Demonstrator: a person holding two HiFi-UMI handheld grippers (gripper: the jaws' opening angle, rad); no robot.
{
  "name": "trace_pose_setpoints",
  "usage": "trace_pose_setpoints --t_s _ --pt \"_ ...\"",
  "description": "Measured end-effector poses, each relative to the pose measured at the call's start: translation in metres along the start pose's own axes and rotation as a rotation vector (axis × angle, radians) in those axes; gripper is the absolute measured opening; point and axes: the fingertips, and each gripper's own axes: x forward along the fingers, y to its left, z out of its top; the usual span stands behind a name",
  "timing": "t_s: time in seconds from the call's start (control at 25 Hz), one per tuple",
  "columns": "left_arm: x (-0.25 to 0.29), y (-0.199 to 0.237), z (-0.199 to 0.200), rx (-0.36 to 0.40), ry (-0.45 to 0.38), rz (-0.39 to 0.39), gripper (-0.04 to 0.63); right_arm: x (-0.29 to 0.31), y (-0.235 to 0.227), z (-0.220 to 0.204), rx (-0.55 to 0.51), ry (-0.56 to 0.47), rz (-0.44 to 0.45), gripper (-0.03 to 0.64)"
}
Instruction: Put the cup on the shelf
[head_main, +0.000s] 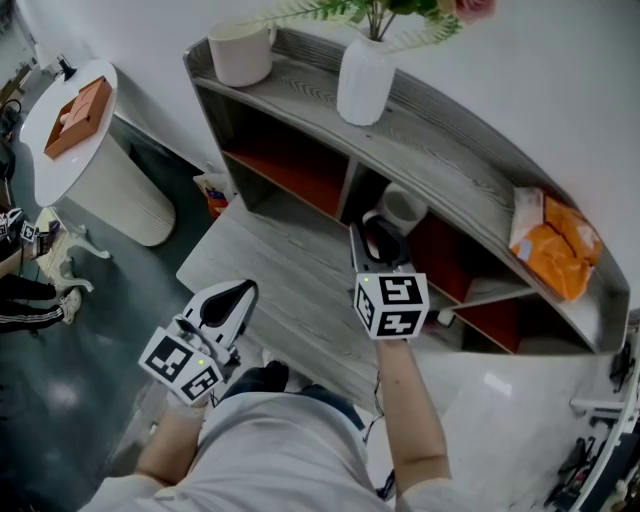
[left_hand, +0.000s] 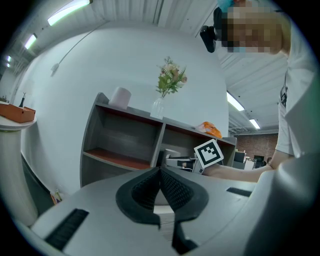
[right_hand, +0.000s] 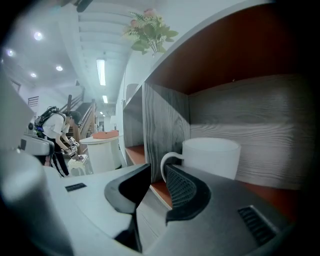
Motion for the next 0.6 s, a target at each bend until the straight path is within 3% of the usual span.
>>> trace_pose_setpoints --t_s 0.28,0.6 --pt "0.009 -0.009 0.001 0.002 0.009 -0.045 0.017 -0.021 0.004 -0.005 0.04 -0.021 -0.002 0.097" --pt "0.043 -0.039 -0.001 0.012 0.034 -0.169 0.017 -0.068 0.002 0.003 0.072 -0.094 -0.033 0.043"
